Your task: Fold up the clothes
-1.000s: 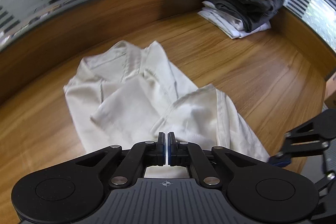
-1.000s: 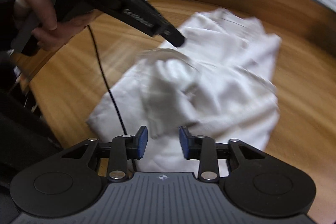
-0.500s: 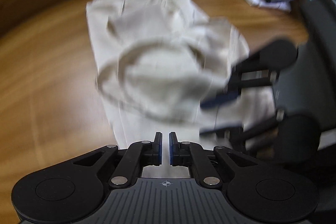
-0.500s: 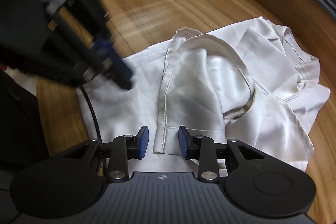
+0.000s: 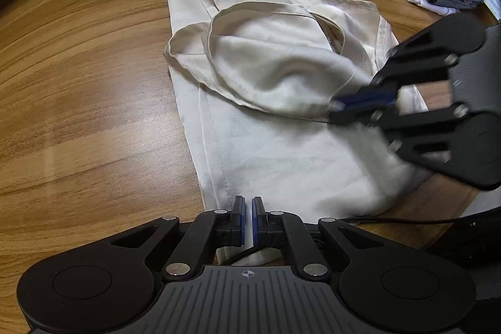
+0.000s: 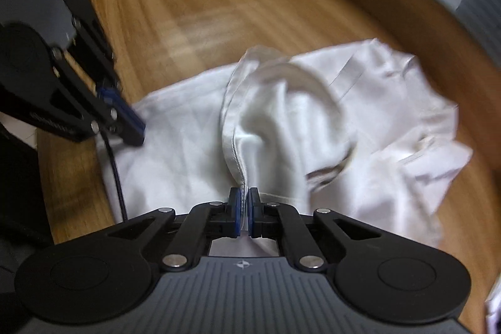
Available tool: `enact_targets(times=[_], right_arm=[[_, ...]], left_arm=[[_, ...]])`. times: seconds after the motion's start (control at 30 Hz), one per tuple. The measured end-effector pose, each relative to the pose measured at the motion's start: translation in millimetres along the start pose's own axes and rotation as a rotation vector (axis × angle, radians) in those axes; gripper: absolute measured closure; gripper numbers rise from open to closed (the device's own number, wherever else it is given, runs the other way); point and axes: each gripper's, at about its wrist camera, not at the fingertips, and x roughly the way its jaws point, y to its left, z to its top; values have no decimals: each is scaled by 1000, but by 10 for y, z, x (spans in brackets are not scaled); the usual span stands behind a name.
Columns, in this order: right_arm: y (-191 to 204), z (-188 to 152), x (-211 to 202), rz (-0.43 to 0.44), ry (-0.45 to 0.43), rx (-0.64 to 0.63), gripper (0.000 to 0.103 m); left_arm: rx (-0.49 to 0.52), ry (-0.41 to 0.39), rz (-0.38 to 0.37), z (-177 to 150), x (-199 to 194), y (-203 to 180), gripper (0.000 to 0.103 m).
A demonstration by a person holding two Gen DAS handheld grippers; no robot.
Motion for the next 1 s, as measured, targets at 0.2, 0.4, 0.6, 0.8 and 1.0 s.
enact_targets(times=[0.2,0.4,0.6,0.8,1.0], right_arm=[[-284,123,-298,-105,-59,-9,99],[-816,173,-94,-193,-3,66,98],[-1068,109,-142,-195,2,130,81],[-990,-61,-408,-77,-11,127,80],[-591,-239,-439,79,11,25,80]], left_arm=[[2,-3,-15,4,2,31,96],[20,-3,-14,-5,-12,24,96],[93,-46,15,-5,-105,-61,87],[205,-96,33,155,-118,-215,76],[302,-86,36,305,-56,-303,71]])
